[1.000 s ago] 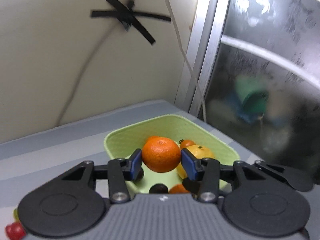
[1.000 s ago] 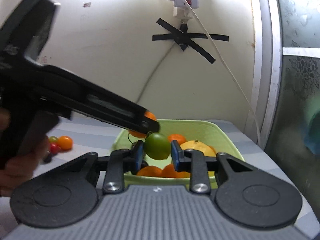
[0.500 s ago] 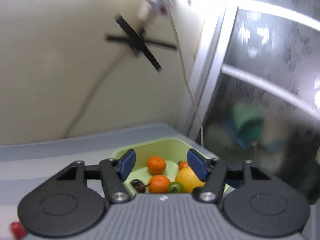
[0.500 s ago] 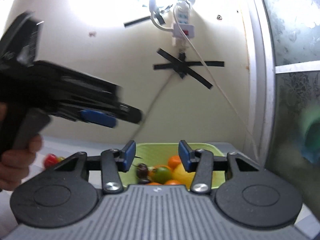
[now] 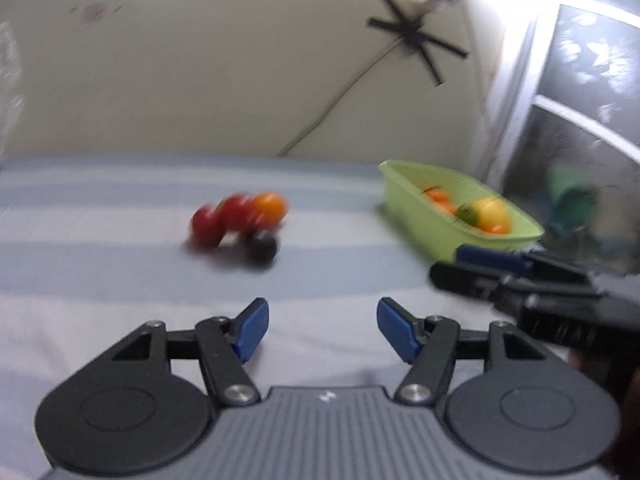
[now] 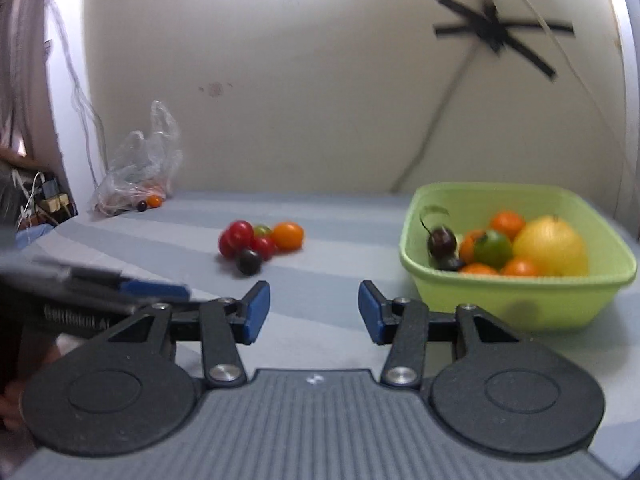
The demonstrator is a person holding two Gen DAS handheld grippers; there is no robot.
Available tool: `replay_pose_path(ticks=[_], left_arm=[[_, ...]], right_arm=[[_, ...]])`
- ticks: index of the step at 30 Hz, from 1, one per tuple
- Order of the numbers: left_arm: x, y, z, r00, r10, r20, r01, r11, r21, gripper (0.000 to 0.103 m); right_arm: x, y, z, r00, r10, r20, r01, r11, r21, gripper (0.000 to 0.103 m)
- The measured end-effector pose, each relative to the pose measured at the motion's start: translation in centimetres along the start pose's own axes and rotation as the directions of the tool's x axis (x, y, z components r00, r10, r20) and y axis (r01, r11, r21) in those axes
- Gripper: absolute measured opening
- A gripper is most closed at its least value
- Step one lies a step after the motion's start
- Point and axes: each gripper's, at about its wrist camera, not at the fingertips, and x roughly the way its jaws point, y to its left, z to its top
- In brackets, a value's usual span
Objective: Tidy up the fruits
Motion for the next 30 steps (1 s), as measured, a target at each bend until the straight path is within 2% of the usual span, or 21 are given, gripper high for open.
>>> replay_pose_path(ticks=[3,5,15,25,30], left_arm=[[0.2,-0.3,-0.5,0.999,0.044,0.013,-0.044,0.999,0.006,0.063],[0.8,-0.5,-0.5,0.998,0.062,-0.006,-0.062,0.998,0.027,0.063],[1.0,-1.0,-0.6,0.994,0.111,-0.009,-0.11,0.992,0.069,0.064],[1.2,-1.2,-0.6,0.993,0.119,-0.014,-0.117,0.99,0.082,0.067],[1.4,-1.2,-0.5,0.993,0.118,-0.018,-0.116,0.988,0.099,0.069]], right_arm=[[0.0,-1.0,-0.2,1.0,0.008,-0.019,-0.007,0.997,0.076,0.052],[-0.2,-1.4,-0.4,0.999,0.014,-0.031,-0.011,0.994,0.109,0.052],[-1.8,-2.4,-0.6,0.986,0.159,-0.042,-0.147,0.968,0.206,0.052],[-2.7,-3.5,-0.3,0.968,0.252,-0.016,-0.238,0.93,0.279,0.052],[-2.7,-3.5,-0.3,0.966,0.257,-0.015,-0.243,0.928,0.284,0.052]])
